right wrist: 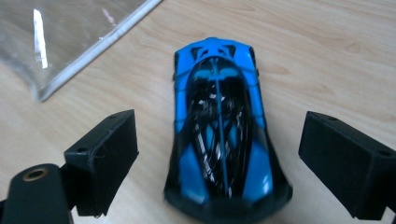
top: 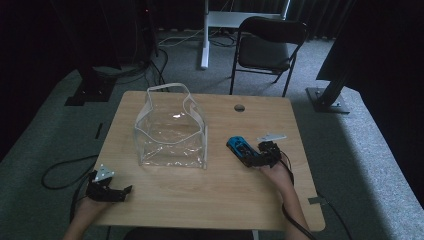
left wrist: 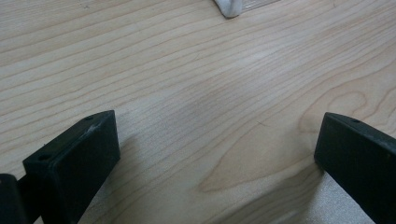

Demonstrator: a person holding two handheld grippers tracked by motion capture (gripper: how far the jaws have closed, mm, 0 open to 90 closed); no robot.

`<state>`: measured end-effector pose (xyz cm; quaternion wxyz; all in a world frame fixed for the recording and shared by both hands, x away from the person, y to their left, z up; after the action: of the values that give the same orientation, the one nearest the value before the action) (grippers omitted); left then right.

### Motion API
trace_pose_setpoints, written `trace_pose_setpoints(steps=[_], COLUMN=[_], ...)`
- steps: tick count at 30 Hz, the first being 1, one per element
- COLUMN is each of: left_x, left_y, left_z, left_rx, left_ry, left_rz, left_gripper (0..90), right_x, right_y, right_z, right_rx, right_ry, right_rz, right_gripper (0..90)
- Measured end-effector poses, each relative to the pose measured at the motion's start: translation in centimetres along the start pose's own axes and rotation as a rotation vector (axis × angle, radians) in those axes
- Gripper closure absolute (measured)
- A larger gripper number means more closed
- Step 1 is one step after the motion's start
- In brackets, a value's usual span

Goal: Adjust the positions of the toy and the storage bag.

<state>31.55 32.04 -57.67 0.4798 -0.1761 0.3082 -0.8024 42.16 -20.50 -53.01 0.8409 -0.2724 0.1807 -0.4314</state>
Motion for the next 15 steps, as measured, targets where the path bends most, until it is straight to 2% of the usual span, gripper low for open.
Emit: trace_pose_setpoints(steps=[4, 9, 13, 15], left_x=[0.0, 0.0, 0.0, 0.0], left_y=[0.0, 0.0, 0.0, 0.0], left_z=[0.0, 0.0, 0.0, 0.0], left_rx=[0.0, 0.0, 0.0, 0.0], left_ry=[0.001, 0.002, 0.001, 0.001], left_rz=[-0.001, -0.002, -0.002, -0.002], left_gripper=[0.5, 0.5, 0.5, 0.5], right_x=[0.2, 0.7, 0.7, 0.7], right_y=[1.5, 3.4, 4.3, 4.7], right_z=[0.6, 0.8, 0.9, 1.1], right_rx=[-0.024, -0.072, -0.093, -0.106], right_ry=[0.0, -0.002, -0.005, -0.017], right_rz=[0.017, 0.009, 0.022, 0.008], right_gripper=[11.0, 11.4, 11.4, 12.9])
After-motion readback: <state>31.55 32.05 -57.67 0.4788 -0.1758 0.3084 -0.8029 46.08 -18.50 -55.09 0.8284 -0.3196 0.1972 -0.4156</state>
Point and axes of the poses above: each handheld gripper's, and its own axes: y roughly forward along the jaws, z roughly out of its top, x roughly to its right, the point moved 4 cm from there along y, roughly forward along the jaws, and after that the axes turned 5 degrees about x, right-handed, at the moved point
